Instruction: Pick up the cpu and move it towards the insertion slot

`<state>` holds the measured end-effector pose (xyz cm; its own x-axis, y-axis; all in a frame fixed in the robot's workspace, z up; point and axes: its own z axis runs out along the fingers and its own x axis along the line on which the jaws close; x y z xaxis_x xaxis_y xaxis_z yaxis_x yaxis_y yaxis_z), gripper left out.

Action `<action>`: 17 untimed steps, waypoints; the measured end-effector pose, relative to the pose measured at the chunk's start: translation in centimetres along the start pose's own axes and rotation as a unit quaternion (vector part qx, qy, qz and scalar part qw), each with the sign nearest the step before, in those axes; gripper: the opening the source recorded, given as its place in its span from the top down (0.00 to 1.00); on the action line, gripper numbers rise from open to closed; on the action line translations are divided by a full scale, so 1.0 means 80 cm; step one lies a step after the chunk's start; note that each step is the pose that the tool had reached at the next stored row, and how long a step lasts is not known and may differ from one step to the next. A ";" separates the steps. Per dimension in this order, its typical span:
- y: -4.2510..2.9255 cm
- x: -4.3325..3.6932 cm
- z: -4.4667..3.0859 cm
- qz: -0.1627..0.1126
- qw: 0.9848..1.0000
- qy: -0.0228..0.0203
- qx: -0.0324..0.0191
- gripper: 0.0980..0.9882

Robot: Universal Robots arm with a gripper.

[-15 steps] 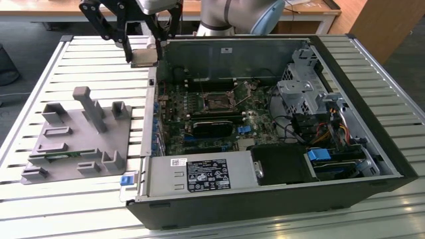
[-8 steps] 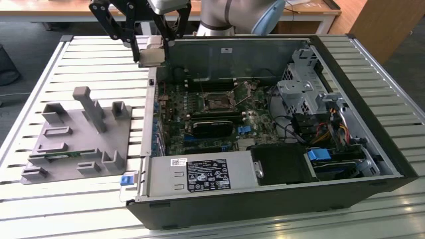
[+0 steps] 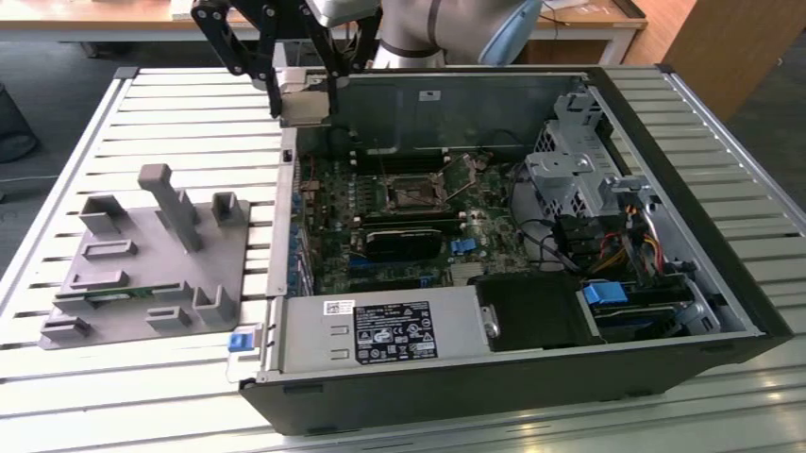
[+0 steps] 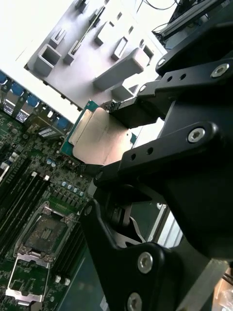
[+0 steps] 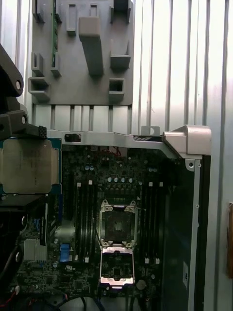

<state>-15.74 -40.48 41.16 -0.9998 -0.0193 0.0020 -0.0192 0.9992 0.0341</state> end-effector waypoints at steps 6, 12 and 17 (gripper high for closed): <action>-0.0003 -0.014 0.0000 0.000 1.000 0.000 0.000 0.50; -0.0005 -0.028 -0.0001 0.000 1.000 0.000 0.000 0.50; -0.0005 -0.040 -0.0001 0.000 1.000 0.000 0.000 0.50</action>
<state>-12.56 -40.46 41.16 -0.9998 -0.0192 0.0020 -0.0192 0.9992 0.0342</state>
